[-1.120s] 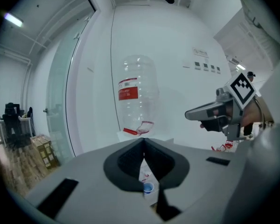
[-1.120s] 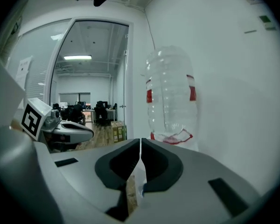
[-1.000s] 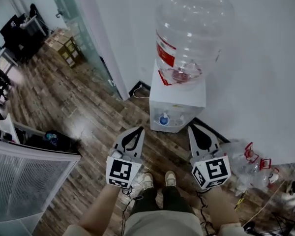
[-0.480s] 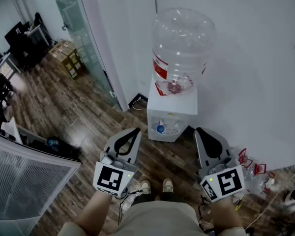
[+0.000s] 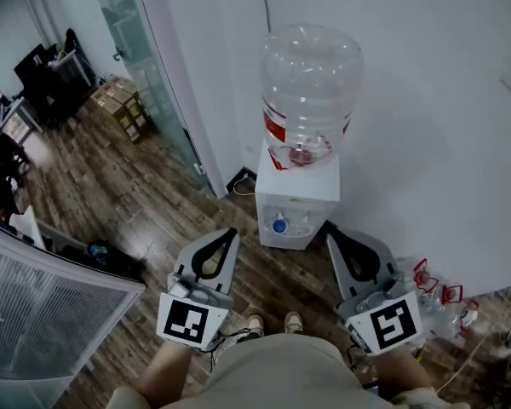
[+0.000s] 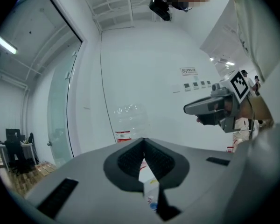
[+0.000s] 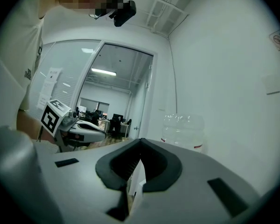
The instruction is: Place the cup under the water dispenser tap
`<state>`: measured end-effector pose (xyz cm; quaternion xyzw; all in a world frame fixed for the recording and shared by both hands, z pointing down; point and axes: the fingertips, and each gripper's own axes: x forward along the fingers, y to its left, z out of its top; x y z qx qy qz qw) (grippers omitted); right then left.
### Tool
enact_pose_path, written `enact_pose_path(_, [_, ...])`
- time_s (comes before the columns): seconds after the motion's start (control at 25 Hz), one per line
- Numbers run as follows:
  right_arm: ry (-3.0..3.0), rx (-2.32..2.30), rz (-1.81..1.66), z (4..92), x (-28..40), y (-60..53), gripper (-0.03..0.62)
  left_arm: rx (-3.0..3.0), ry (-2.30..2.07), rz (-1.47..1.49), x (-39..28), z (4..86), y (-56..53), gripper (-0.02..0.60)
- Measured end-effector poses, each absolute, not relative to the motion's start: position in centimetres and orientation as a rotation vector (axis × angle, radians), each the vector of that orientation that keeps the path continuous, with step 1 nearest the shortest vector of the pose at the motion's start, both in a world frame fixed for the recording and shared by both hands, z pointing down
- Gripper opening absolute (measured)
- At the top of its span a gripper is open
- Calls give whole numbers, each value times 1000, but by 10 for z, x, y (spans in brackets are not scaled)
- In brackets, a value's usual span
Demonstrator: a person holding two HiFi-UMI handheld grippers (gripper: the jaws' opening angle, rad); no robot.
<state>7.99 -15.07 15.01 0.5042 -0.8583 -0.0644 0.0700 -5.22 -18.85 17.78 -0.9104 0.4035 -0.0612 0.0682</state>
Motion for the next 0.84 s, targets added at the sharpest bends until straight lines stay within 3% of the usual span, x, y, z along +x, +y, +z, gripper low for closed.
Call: enact_pose_path(0.84, [-2631,1563,-145,137,109,-148,6,-2754,1239,-198,-37,172,-180,6])
